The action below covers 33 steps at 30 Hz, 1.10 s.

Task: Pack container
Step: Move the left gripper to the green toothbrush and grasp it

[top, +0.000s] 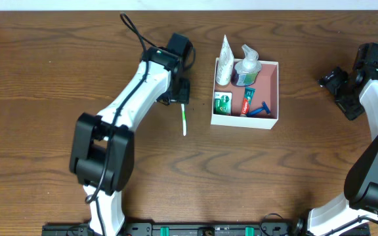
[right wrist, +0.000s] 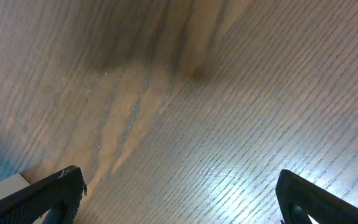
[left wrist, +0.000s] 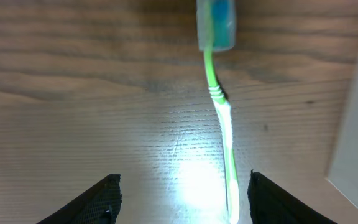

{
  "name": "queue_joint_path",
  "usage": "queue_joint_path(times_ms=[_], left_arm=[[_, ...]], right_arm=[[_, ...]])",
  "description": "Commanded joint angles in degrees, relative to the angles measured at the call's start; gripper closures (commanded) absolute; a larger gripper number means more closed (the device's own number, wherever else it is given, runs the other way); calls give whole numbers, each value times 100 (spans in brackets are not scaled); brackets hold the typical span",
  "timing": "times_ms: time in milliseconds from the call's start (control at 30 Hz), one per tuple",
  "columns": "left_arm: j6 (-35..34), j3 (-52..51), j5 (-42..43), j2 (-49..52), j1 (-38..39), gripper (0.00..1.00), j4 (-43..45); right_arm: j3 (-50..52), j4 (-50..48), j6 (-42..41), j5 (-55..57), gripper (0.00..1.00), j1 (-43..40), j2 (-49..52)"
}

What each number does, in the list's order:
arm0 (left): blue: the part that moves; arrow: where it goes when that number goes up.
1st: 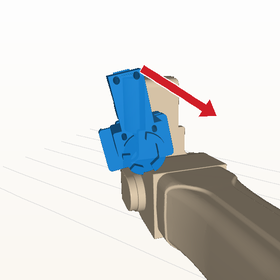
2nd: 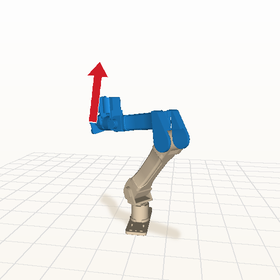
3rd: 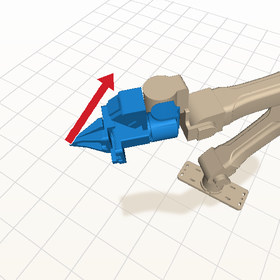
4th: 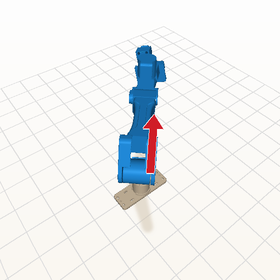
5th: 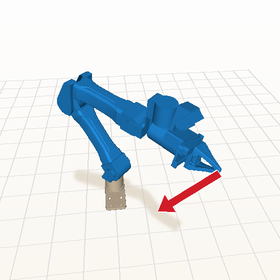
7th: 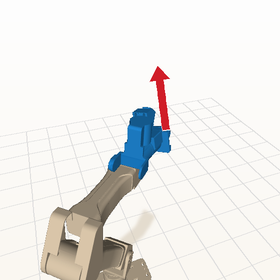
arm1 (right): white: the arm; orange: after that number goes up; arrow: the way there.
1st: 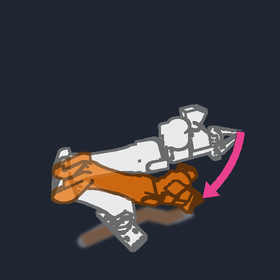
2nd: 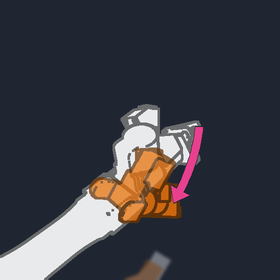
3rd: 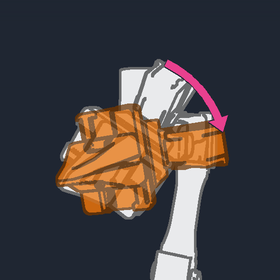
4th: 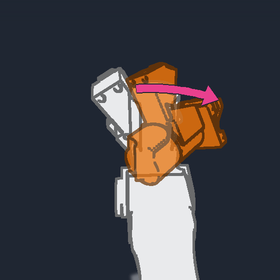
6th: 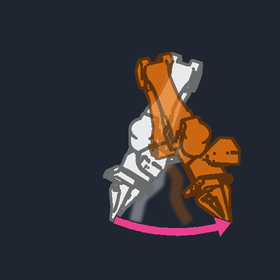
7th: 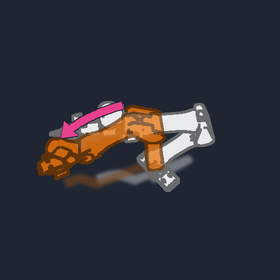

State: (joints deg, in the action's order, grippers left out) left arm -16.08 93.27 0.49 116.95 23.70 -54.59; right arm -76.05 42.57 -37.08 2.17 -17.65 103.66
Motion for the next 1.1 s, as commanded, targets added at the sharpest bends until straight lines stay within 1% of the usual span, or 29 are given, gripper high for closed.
queue_joint_path(times_ms=[0,433,933,1067], left_arm=[[-337,-44,98,284,-11,34,-13],[-452,-44,251,741,26,34,278],[-575,-107,317,761,85,34,420],[-787,-328,317,763,87,34,592]], right_arm=[[4,4,-81,61,1,2,28],[4,4,-81,61,1,2,28],[4,4,-81,61,1,2,28],[4,4,-81,61,1,2,28]])
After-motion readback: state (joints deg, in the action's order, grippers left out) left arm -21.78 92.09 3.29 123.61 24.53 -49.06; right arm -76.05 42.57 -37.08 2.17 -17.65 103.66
